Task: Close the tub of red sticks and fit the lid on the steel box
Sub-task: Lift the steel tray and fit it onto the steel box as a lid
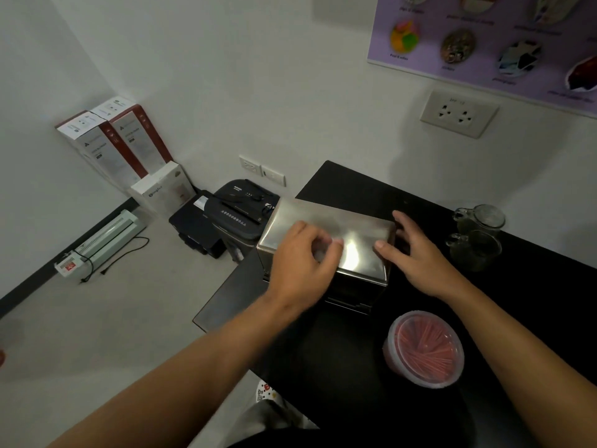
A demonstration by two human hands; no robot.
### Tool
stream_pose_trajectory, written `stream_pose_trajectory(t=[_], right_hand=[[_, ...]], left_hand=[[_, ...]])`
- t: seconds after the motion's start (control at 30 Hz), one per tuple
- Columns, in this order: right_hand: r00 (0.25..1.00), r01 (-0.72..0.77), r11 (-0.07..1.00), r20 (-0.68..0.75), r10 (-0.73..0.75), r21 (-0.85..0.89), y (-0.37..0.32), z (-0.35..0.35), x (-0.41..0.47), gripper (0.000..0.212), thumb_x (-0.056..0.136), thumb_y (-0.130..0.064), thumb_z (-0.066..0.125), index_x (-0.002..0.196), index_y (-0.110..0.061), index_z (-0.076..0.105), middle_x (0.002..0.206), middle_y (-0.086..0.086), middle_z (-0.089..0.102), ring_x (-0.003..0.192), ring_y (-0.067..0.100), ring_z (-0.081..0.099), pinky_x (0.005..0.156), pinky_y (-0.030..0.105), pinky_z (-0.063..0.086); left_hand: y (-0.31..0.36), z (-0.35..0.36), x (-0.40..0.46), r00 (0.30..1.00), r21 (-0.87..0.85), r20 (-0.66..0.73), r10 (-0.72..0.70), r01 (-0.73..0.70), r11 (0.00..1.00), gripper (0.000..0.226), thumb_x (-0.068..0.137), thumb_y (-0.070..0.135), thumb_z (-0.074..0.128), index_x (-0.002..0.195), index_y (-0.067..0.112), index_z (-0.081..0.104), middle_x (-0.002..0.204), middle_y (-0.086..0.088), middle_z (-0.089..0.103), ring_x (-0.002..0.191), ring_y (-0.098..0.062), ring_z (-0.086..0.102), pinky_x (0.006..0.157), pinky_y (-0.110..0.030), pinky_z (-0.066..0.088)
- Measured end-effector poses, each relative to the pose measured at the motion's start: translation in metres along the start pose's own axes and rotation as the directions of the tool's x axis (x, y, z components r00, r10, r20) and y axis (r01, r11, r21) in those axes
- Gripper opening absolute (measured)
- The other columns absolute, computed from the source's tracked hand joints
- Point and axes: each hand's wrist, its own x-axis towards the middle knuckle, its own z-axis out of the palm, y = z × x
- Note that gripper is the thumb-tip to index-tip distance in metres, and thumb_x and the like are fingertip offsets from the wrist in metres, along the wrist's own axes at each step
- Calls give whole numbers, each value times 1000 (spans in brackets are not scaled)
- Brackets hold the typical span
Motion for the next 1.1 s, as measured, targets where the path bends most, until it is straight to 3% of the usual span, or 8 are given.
stream_pose_trajectory(t=[0.1, 0.2, 0.23, 0.33, 0.5, 0.67, 0.83, 1.1], right_hand=[[985, -120, 986, 137, 104, 112, 9, -5, -10, 122, 61, -90, 72, 160, -53, 12, 155, -30, 37, 131, 2, 55, 115, 39, 41], [978, -120, 982, 185, 93, 143, 13, 2, -17, 81, 69, -82, 75, 128, -87, 19, 135, -51, 36, 131, 8, 59, 114, 47, 46], [981, -105, 983, 179, 77, 153, 12, 3, -17, 78, 71, -81, 75, 124, -90, 19, 135, -51, 37, 132, 9, 59, 114, 49, 47], [985, -70, 982, 170, 40, 175, 7, 3, -18, 82, 72, -80, 75, 130, -87, 18, 139, -46, 39, 136, 10, 56, 115, 51, 46], [984, -103, 970, 165, 68, 219, 5, 3, -14, 107, 70, -83, 73, 158, -59, 17, 166, -16, 35, 152, 16, 37, 120, 57, 37], [985, -80, 971, 167, 42, 226, 3, 6, -16, 97, 76, -75, 75, 155, -60, 21, 158, -21, 46, 147, 12, 43, 117, 56, 41], [988, -43, 976, 157, 9, 211, 3, 9, -17, 100, 77, -76, 73, 159, -56, 18, 154, -21, 50, 145, 9, 45, 118, 52, 41], [991, -54, 980, 134, 28, 189, 16, 8, -14, 100, 73, -86, 67, 158, -54, 23, 160, -18, 44, 144, 14, 48, 118, 53, 41]], left_hand=[[19, 19, -28, 888, -286, 248, -387, 449, 847, 60, 86, 78, 58, 73, 19, 59, 66, 5, 62, 62, -4, 58, 62, -30, 54], [22, 36, -41, 506, -284, 571, -646, 861, 423, 80, 81, 83, 61, 125, 18, 54, 111, 1, 62, 105, -22, 66, 91, -46, 60], [23, 41, -44, 472, -337, 572, -671, 881, 332, 96, 79, 80, 67, 146, 17, 41, 123, 1, 57, 117, -26, 62, 95, -46, 58], [29, 55, -44, 530, -493, 444, -722, 818, 297, 120, 74, 71, 81, 162, 21, 17, 130, 7, 55, 124, -24, 54, 96, -43, 55], [31, 66, -33, 535, -496, 419, -733, 812, 309, 141, 74, 75, 78, 166, 12, -10, 168, -8, 36, 152, -28, 38, 125, -50, 35], [28, 67, -33, 551, -449, 420, -721, 817, 363, 142, 79, 76, 72, 165, 6, -16, 172, -10, 30, 157, -29, 32, 127, -45, 31], [29, 66, -35, 547, -441, 449, -706, 823, 357, 144, 78, 82, 68, 163, 12, -24, 174, -10, 25, 158, -33, 30, 125, -57, 33], [23, 41, -41, 568, -427, 451, -689, 815, 393, 107, 79, 62, 81, 161, 13, 32, 151, -5, 58, 139, -27, 54, 114, -51, 47]])
